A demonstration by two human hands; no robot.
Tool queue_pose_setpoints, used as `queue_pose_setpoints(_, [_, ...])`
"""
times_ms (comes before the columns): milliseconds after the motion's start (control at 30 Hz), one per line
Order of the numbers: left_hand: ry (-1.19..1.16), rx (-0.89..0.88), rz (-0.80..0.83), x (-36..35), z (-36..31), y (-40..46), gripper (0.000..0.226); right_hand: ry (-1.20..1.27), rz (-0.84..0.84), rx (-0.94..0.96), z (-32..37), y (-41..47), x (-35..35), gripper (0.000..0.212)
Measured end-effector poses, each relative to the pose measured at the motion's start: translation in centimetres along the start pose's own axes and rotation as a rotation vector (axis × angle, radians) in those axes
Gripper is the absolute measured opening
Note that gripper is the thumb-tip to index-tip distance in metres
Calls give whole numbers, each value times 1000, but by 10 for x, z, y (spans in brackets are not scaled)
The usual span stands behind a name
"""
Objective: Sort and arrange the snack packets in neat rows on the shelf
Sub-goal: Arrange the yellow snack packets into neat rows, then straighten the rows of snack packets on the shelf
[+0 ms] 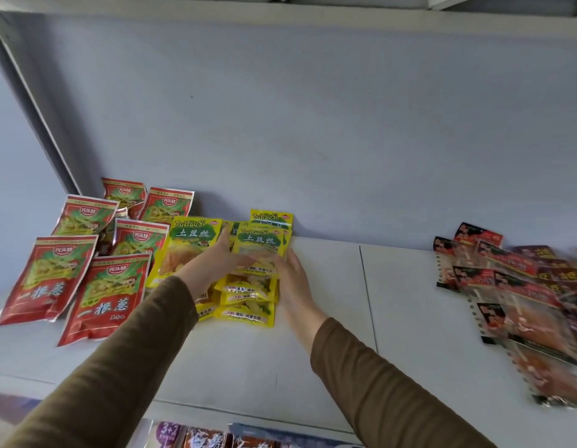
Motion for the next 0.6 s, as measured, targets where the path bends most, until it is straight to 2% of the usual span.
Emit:
queue_pose_setpoints(67, [89,-20,-31,6,1,-1,109,7,27,1,0,-1,6,54])
queue_pose_setpoints(167, [187,-59,-59,8,-1,-5,104,-37,61,16,1,-3,12,72])
queue_pose_setpoints(300, [272,-225,-146,-2,-13,-13,83,-215,36,104,30,-34,23,60])
queue_pose_setpoints(367, [311,-310,-170,-12,-20,-18,75,-390,4,232,45,-42,37,55])
queue_pose_setpoints(467, [436,-435,-173,-34,-31,-23,68,-844,-41,430,57,-44,63,54])
queue_pose_setpoints(533, [537,-491,-152,-51,-38,-25,68,-1071,-63,487,62,-47,85,56])
queue_pose_setpoints(600, [627,-530,-136,-69,-45,-28,71,-1198,-105,522,69,-51,108,56])
Point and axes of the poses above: each hand's wrist, its own y-axis towards the middle knuckle, its own x-axis out of the back of the hand, z = x × y, the point moved 2 cm from there along y, towards the middle knuckle, and after that the axes turned 2 degrees about -z, right-handed, at the moved point
